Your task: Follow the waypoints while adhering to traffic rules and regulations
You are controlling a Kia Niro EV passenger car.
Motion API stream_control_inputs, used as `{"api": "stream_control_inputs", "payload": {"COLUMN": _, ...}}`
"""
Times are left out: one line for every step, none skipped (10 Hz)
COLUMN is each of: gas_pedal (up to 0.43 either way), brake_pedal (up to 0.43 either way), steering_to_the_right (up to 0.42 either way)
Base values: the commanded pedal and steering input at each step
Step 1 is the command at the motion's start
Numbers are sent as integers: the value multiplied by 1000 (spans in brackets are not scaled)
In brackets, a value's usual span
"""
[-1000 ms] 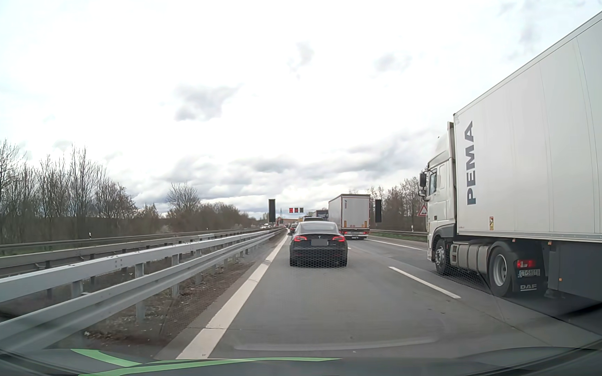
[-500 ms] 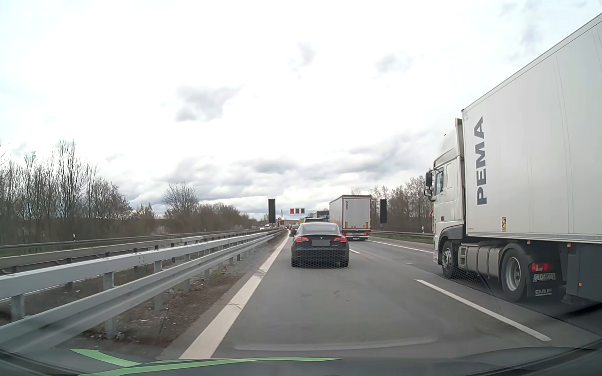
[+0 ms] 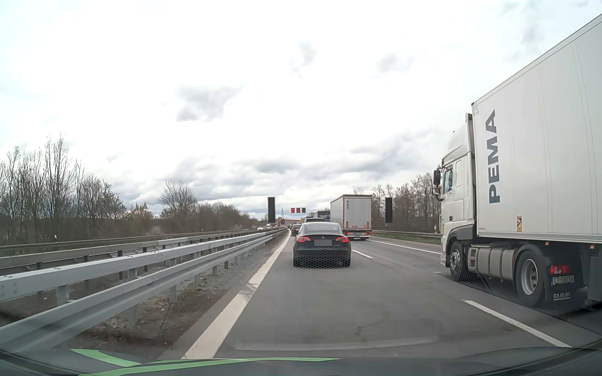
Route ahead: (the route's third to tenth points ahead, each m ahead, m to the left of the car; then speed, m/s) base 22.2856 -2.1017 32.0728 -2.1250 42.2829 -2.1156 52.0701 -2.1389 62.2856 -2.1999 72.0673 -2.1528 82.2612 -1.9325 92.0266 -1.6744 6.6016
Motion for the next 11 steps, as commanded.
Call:
{"api": "stream_control_inputs", "payload": {"gas_pedal": 110, "brake_pedal": 0, "steering_to_the_right": -5}}
{"api": "stream_control_inputs", "payload": {"gas_pedal": 98, "brake_pedal": 0, "steering_to_the_right": -4}}
{"api": "stream_control_inputs", "payload": {"gas_pedal": 98, "brake_pedal": 0, "steering_to_the_right": -4}}
{"api": "stream_control_inputs", "payload": {"gas_pedal": 87, "brake_pedal": 0, "steering_to_the_right": -3}}
{"api": "stream_control_inputs", "payload": {"gas_pedal": 79, "brake_pedal": 0, "steering_to_the_right": -2}}
{"api": "stream_control_inputs", "payload": {"gas_pedal": 67, "brake_pedal": 0, "steering_to_the_right": 0}}
{"api": "stream_control_inputs", "payload": {"gas_pedal": 59, "brake_pedal": 0, "steering_to_the_right": 0}}
{"api": "stream_control_inputs", "payload": {"gas_pedal": 39, "brake_pedal": 0, "steering_to_the_right": 0}}
{"api": "stream_control_inputs", "payload": {"gas_pedal": 28, "brake_pedal": 0, "steering_to_the_right": 0}}
{"api": "stream_control_inputs", "payload": {"gas_pedal": 20, "brake_pedal": 0, "steering_to_the_right": 0}}
{"api": "stream_control_inputs", "payload": {"gas_pedal": 8, "brake_pedal": 0, "steering_to_the_right": -1}}
